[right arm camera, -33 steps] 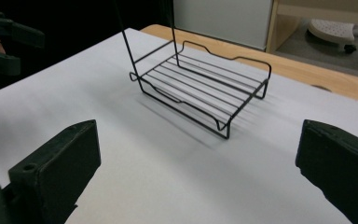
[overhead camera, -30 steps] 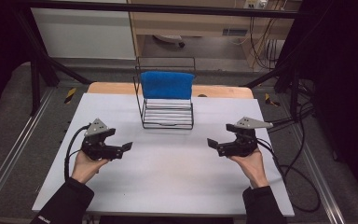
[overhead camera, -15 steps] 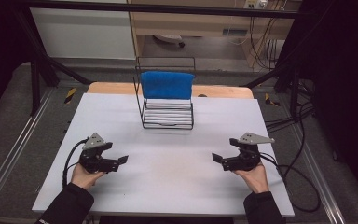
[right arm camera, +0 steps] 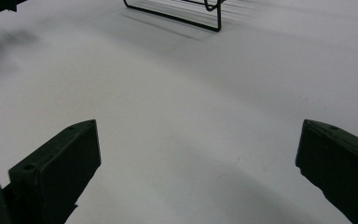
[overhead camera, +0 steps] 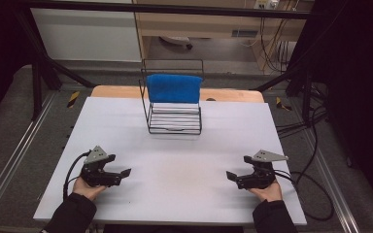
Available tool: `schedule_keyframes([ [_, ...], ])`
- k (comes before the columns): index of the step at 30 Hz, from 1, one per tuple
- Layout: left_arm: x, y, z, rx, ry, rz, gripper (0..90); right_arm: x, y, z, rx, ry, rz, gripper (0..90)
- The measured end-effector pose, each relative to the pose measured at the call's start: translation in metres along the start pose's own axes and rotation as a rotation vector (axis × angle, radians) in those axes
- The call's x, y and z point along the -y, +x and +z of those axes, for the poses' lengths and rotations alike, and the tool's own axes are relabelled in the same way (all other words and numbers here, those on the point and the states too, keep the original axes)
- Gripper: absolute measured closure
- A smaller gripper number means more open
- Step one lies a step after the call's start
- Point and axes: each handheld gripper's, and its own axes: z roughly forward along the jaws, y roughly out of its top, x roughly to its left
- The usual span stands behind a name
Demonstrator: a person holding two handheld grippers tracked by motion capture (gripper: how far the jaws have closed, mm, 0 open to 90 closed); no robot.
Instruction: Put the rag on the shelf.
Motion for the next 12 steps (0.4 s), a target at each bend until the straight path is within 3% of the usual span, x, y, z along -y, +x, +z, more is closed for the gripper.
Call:
schedule_keyframes([
  [5,0.0030,0.0002,0.0046,0.005,0.025,0.000,13.8,0.0021,0.0002,0.0032,0.006,0.031,-0.005,0.6],
  [12,0.0032,-0.0019,0.0059,0.014,0.029,0.002,13.8,0.0020,0.0000,0.0030,0.002,0.024,-0.006,0.6],
])
